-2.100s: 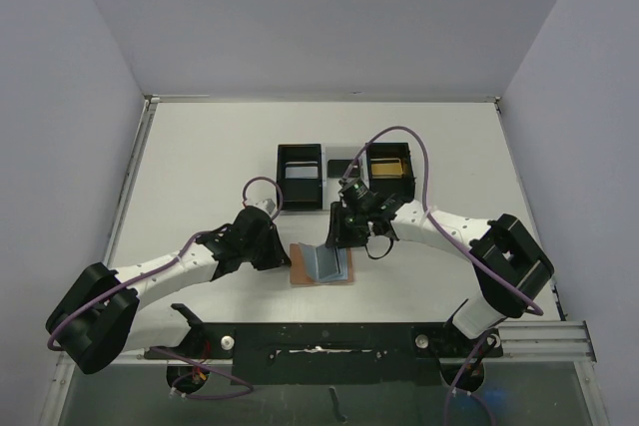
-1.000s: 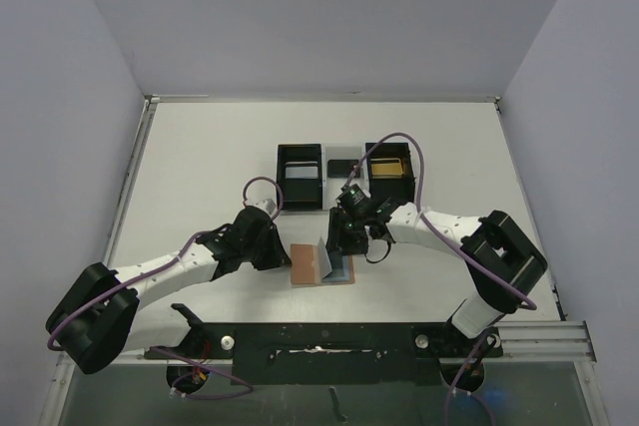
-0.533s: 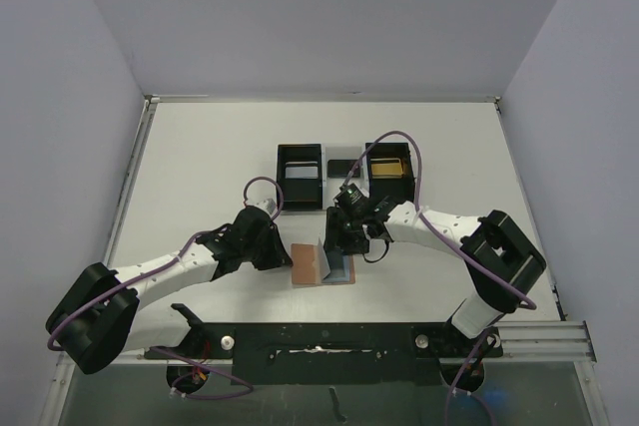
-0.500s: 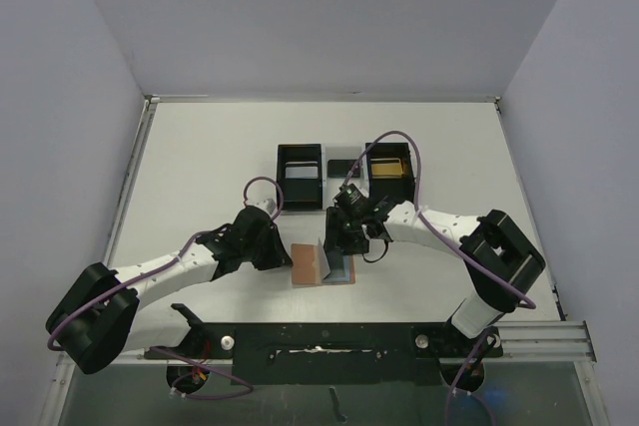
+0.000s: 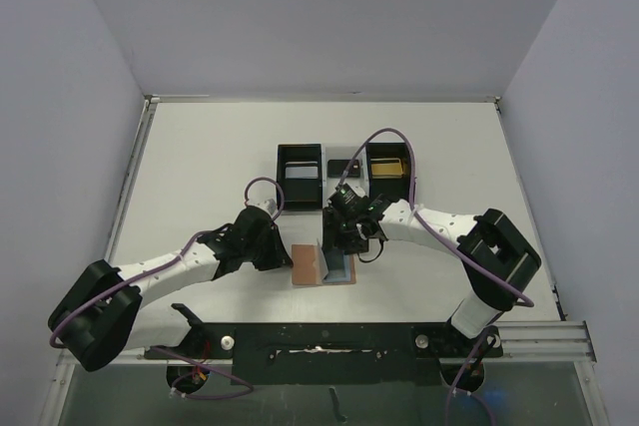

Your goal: Take the credit cards out of the card holder

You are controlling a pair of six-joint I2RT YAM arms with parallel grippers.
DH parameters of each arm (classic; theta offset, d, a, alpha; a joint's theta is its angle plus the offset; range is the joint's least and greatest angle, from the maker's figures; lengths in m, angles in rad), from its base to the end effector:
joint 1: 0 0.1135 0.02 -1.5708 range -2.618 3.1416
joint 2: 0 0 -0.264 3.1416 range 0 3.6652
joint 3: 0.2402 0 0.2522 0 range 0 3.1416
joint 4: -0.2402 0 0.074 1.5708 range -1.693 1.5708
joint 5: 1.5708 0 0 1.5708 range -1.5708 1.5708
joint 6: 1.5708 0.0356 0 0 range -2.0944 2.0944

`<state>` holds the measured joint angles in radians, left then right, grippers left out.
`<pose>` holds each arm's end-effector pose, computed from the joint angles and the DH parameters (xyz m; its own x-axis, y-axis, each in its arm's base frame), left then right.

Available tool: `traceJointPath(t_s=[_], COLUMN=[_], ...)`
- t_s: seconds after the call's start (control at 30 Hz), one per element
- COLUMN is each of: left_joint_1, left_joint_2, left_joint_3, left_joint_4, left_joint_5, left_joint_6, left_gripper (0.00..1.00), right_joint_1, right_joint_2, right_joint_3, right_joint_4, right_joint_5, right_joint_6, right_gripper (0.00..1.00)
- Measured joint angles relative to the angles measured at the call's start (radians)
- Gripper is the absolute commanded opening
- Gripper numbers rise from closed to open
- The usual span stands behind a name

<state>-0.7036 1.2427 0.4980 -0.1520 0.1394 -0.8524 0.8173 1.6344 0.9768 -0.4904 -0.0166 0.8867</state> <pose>0.1675 -0.1486 0.1562 -0.9242 -0.1936 -0.3291 0.0167 0.8406 -0.5414 0.2132 0.2282 0.1748 -0.9630 0.1060 -0.2476 0.0198 0.9446 0.3276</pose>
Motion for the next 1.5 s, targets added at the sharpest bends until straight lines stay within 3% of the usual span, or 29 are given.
traceJointPath(t_s=[0.43,0.63,0.87,1.17,1.5], left_joint_1=[0.000,0.000,0.000,0.000,0.000], left_joint_2=[0.013,0.013,0.013,0.016,0.016], left_joint_3=[0.000,0.000,0.000,0.000,0.000], left_joint_4=[0.008,0.008,0.008,0.008,0.017], left_joint_5=[0.002,0.003,0.004,0.006,0.008], left_joint_6=[0.000,0.000,0.000,0.000,0.000], left_gripper=[0.04,0.04,0.04,0.04,0.04], right_joint_1=[0.016,0.021,0.021,0.021,0.040], right_joint_2=[0.000,0.002,0.031,0.030,0.021], right_joint_3=[0.019,0.020,0.024,0.028,0.087], right_joint_4=[-0.051,-0.047,-0.034,-0.039,-0.074], right_joint_5=[0.051,0.045,0.031,0.034,0.043], right_joint_6=[-0.012,-0.015,-0.016,-0.024,-0.034], right_gripper=[0.60,0.52,0.52,0.37,0.38])
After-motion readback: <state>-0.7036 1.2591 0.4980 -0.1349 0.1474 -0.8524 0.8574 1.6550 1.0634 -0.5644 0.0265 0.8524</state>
